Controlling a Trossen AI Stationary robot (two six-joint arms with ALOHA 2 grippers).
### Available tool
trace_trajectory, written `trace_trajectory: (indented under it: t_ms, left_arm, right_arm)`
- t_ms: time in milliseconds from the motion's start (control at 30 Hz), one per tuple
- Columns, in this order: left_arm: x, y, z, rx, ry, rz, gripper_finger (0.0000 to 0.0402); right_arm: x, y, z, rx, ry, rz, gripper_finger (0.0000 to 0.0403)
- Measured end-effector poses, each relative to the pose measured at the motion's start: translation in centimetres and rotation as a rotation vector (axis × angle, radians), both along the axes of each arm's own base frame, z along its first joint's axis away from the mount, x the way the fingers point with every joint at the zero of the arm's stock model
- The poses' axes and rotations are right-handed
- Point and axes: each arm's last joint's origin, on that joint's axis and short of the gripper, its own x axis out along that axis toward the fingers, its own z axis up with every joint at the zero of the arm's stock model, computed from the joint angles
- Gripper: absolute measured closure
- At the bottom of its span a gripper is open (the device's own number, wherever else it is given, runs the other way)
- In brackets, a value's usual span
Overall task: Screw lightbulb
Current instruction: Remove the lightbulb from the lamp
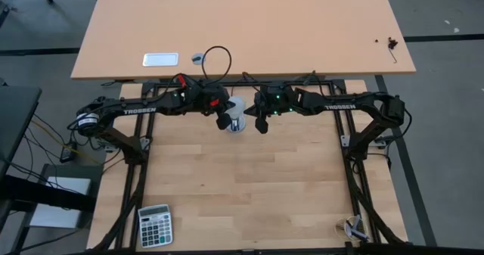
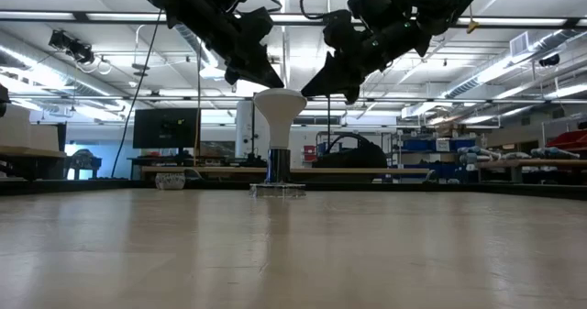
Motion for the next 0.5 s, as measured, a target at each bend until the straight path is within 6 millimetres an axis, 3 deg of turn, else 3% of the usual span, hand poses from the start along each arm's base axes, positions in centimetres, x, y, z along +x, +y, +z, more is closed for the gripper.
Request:
trace_trajectory:
  t_ms: [500]
  left_arm:
    - [0.2,-0.5,0.0,-0.002,-0.003,-0.016,0.0401]
  right_arm:
    - [-1.5,-3.6,-0.1,0.016,0.016,-0.226,0.0394]
